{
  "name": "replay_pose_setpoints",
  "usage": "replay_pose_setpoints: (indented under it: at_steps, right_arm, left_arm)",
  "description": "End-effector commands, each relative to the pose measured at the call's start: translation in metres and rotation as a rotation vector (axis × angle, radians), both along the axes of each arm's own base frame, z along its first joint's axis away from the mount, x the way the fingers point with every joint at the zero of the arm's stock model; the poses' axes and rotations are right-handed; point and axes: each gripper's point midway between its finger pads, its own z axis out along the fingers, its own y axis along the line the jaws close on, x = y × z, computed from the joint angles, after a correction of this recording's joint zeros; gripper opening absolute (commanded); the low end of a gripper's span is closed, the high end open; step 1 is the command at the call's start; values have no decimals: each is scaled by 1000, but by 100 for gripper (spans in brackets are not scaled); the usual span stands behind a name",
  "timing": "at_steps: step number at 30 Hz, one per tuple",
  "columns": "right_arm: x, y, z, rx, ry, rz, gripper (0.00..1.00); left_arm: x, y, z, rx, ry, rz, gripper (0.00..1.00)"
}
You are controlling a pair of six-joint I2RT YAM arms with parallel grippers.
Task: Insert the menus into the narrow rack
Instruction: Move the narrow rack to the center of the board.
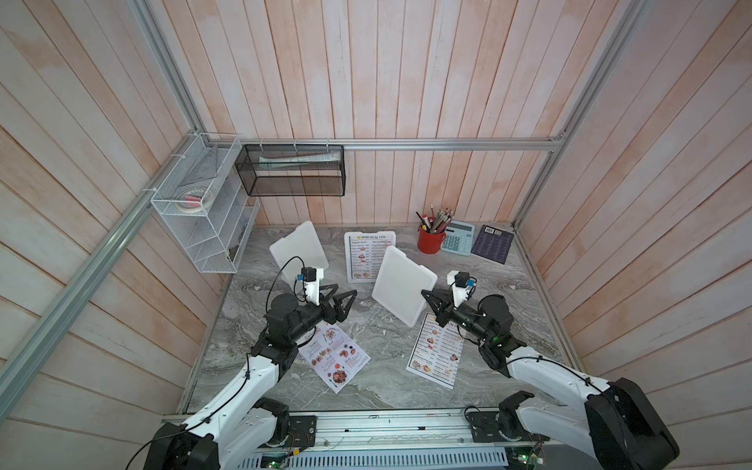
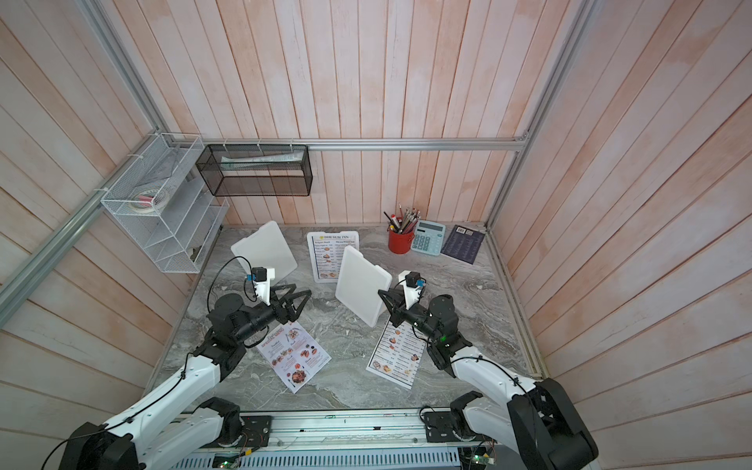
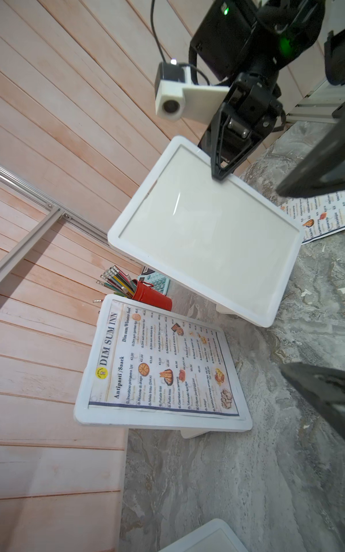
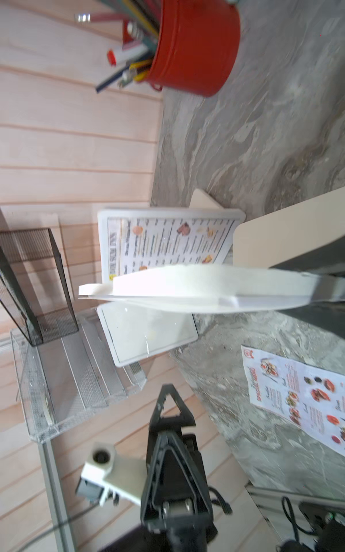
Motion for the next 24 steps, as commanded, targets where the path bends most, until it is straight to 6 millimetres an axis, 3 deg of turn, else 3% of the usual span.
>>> replay_pose_setpoints:
  at_steps: [1,4,8,12,18,21,24]
  right_arm:
    - [-10,13,5,-15,-46,32,0]
    - [-20,36,0,-29,-40,125,0]
    - [-19,61,-14,-49,-16,202,0]
    - [-10,72,-27,-59,12,223,0]
    - [-2,73,-40,-72,30,205,0]
    - [0,68,-42,-67,35,180,20]
    - [5,60,-46,-59,48,147,31]
  left_arm:
    - [-5,-2,-2,-10,0,-15,88]
    - [-6,0,-6,-9,6,-8,88]
    - [-6,1,-10,-5,10,1,88]
    - [-6,2,-11,3,15,2,88]
    - [-6,2,-10,8,9,3,88]
    - [-6,2,-9,6,7,1,88]
    - [-6,2,-9,2,10,4,88]
